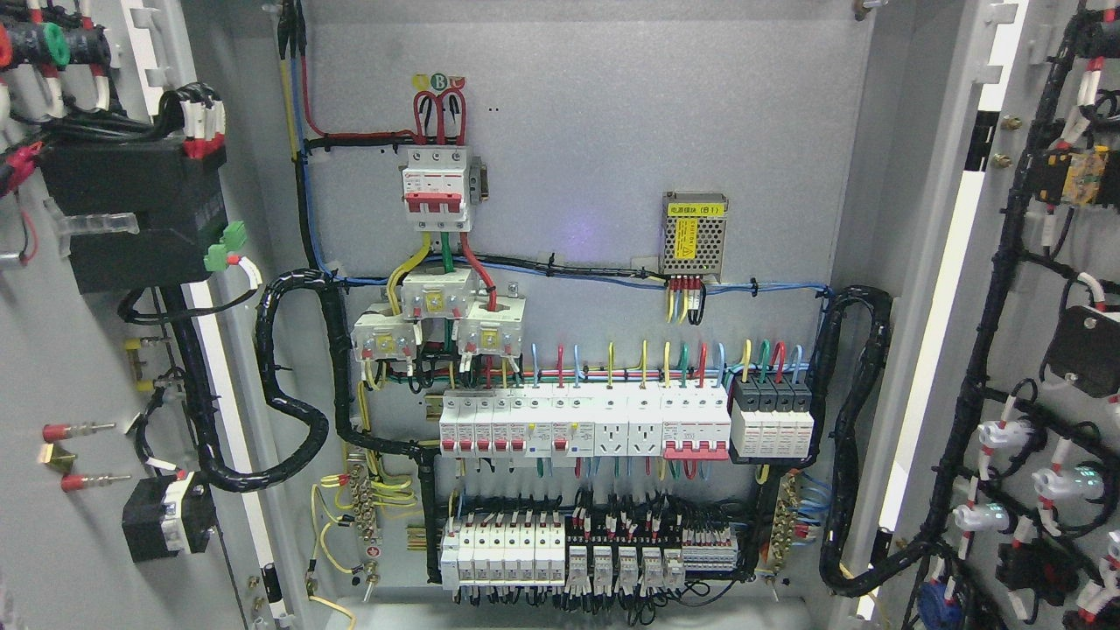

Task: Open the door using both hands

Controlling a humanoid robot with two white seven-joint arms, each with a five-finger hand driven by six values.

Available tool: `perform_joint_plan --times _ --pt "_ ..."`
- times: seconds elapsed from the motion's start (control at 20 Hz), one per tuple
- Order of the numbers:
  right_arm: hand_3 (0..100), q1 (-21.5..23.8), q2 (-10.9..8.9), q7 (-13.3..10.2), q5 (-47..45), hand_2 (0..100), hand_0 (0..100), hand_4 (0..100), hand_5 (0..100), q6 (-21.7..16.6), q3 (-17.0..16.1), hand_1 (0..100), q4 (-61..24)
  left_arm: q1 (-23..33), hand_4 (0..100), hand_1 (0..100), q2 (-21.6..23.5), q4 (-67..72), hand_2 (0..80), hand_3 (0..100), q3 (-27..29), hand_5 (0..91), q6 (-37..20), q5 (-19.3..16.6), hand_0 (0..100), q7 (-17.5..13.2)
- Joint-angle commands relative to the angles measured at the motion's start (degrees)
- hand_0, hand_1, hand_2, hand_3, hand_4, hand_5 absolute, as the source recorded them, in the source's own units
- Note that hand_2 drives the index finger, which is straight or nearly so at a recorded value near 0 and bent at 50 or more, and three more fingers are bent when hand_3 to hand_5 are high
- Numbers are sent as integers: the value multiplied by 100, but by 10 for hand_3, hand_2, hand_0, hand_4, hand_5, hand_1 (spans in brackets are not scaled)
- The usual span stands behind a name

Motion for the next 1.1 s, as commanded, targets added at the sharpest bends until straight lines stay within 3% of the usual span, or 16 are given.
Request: perform_joint_plan --times 0.0,0.25,0.8,1.05 --pt "0 641 -574 19 0 0 120 0 0 -427 -680 389 -568 -18 0 389 15 -1094 0 0 207 0 -985 254 120 18" --pt "0 1090 -873 19 0 0 120 0 0 -1017 -838 389 -577 -80 0 389 7 -1463 0 0 541 0 -1003 439 120 9" --pt "0 1091 -952 19 -17 0 120 0 0 -1035 -1822 389 -841 -624 0 389 -213 -1877 0 0 577 0 -2135 413 120 9" --pt "0 1029 -1093 10 -105 0 120 0 0 -965 -1981 389 -832 -906 0 389 -275 -1886 0 0 568 0 -2628 421 120 9"
